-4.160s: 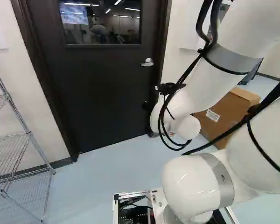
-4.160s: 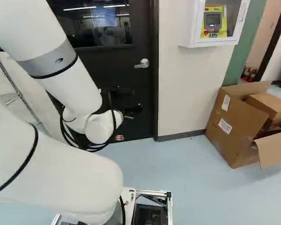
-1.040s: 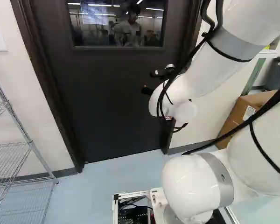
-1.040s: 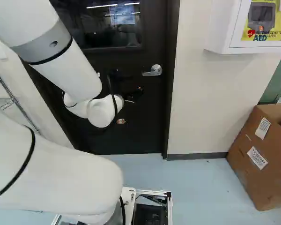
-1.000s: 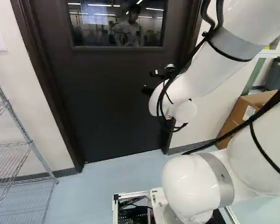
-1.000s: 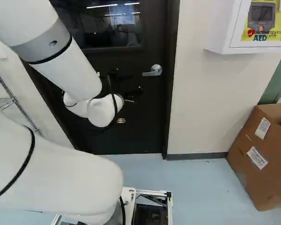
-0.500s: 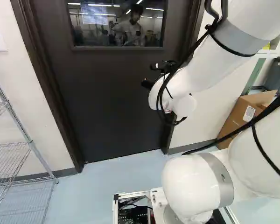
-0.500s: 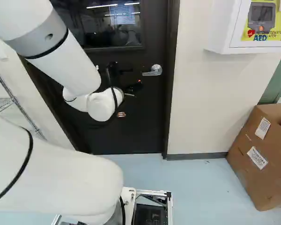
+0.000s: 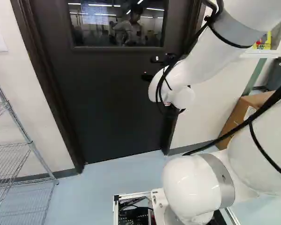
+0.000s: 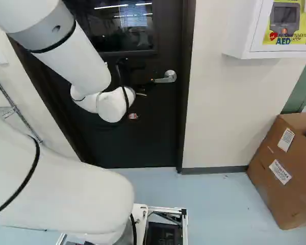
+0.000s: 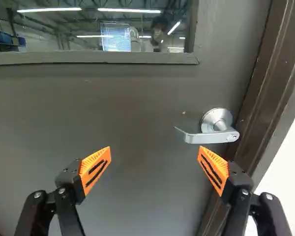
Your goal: Open the door and move inside
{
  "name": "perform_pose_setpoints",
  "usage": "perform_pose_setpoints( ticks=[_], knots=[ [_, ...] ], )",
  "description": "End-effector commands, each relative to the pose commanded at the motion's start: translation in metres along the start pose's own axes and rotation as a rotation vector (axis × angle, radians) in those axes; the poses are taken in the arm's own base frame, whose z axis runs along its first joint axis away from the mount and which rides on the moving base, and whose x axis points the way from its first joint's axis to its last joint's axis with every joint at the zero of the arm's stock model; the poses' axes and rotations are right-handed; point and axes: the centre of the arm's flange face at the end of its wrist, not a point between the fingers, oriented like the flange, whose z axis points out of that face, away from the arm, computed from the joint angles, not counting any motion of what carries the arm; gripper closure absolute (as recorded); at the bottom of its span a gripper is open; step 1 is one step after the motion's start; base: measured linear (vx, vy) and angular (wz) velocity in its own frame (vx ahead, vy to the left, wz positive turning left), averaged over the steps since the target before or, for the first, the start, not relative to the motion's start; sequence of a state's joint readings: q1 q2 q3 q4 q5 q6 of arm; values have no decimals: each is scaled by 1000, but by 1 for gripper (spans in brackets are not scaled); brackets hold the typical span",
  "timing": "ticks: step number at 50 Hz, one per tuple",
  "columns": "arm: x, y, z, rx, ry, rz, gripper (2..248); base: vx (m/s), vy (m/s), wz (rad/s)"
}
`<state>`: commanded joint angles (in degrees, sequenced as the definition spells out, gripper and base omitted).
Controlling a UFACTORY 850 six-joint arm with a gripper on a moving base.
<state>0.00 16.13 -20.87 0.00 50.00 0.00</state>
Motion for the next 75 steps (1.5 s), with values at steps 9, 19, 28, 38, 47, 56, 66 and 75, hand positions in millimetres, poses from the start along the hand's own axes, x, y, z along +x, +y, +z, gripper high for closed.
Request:
perform_pose_setpoints(
  ticks=[9, 19, 28, 38, 47, 56, 66, 75],
  knots=[
    [11, 0, 12, 0, 15, 0, 3, 0, 0, 0],
    [21, 1, 25, -1, 19, 0, 3, 0, 0, 0],
    [31, 3, 40, -7, 14, 0, 3, 0, 0, 0],
    [40, 7, 57, -16, -7, 1, 3, 0, 0, 0],
    [47, 12, 74, -27, -35, 2, 3, 0, 0, 0],
    [54, 16, 90, -36, -64, 3, 3, 0, 0, 0],
    [54, 19, 96, -42, -99, 4, 3, 0, 0, 0],
    [53, 20, 97, -42, -107, 5, 3, 0, 0, 0]
  ],
)
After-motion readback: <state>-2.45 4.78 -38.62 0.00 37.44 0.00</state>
